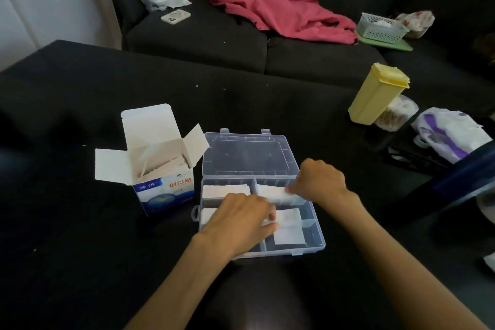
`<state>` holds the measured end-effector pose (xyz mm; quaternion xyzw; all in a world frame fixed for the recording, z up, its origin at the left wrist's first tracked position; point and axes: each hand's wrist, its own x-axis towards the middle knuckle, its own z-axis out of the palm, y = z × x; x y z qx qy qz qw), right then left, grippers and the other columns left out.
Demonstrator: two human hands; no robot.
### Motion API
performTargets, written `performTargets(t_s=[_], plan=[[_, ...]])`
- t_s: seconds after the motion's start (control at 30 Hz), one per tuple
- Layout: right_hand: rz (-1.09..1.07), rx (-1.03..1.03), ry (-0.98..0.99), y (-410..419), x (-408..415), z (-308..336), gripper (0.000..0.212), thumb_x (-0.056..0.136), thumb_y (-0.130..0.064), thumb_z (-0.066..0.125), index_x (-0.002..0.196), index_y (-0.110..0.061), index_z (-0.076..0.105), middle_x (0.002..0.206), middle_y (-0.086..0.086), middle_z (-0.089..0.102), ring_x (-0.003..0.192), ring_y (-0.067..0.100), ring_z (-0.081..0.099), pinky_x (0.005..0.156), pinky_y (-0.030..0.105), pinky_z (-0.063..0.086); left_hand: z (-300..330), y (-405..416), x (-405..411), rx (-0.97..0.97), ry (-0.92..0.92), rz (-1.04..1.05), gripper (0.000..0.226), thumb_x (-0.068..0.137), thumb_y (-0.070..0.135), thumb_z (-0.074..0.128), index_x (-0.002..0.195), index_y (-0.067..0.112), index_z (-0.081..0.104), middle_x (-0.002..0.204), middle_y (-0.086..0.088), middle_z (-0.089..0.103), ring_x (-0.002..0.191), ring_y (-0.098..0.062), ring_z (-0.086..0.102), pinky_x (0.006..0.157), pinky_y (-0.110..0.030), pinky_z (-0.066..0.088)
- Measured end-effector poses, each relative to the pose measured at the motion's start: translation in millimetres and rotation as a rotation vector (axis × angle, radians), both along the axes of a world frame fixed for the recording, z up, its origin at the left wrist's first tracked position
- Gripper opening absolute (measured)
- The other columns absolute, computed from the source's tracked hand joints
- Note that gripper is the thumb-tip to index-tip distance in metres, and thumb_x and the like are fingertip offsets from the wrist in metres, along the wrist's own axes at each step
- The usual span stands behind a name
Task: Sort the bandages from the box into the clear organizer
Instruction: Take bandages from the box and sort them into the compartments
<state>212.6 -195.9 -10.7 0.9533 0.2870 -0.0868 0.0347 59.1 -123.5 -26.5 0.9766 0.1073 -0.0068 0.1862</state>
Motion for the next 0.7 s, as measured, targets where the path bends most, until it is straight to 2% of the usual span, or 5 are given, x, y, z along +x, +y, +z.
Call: performTargets(t_s=[0.2,0.4,0.47,0.57,0.7], plan=[[-0.033,0.109,0.011,-8,-4,16,0.03,0.079,-0.043,0.069,0.071,-0.016,0.058,0.068,0.001,0.059,0.059,0.012,0.055,0.06,0.025,0.048,13,3,-6,-0.099,-0.11,0.063,0.035,0.086,0.06,0.05,0.111,0.038,0.063,0.116,0.014,0.065,0.097,-0.004,0.06,0.089,-0.023,0.044],[0.174,0.537,0.052,-7,-42,55,0.013,0.087,-0.039,0.06,0.089,-0.028,0.067,0.072,-0.011,0.062,0.057,0.002,0.056,0.053,0.014,0.044,44,25,-49,-0.057,-0.772,0.46,0.027,0.089,0.042,0.052,0.088,0.021,0.069,0.076,0.008,0.069,0.055,0.006,0.05,0.059,-0.006,0.038],[0.294,0.673,0.044,4,-71,57,0.012,0.09,-0.035,0.056,0.099,-0.032,0.063,0.074,-0.013,0.061,0.062,-0.002,0.056,0.056,0.01,0.043,45,40,-73,0.059,-0.851,0.591,0.023,0.088,0.034,0.056,0.091,0.016,0.068,0.082,0.001,0.07,0.067,-0.003,0.059,0.061,-0.01,0.039],[0.502,0.771,-0.007,26,-110,50,0.027,0.095,-0.027,0.049,0.121,-0.03,0.057,0.115,-0.01,0.06,0.107,0.0,0.05,0.087,0.012,0.039,43,62,-107,0.21,-0.792,0.738,0.022,0.088,0.027,0.058,0.103,0.014,0.067,0.099,-0.007,0.069,0.089,-0.021,0.064,0.069,-0.027,0.045],[0.655,0.664,-0.082,50,-138,33,0.034,0.098,-0.028,0.04,0.131,-0.028,0.05,0.138,-0.009,0.047,0.133,0.011,0.028,0.108,0.028,0.025,36,84,-138,0.183,-0.652,0.847,0.022,0.085,0.021,0.064,0.107,0.022,0.067,0.109,0.003,0.067,0.104,-0.019,0.056,0.081,-0.033,0.042]])
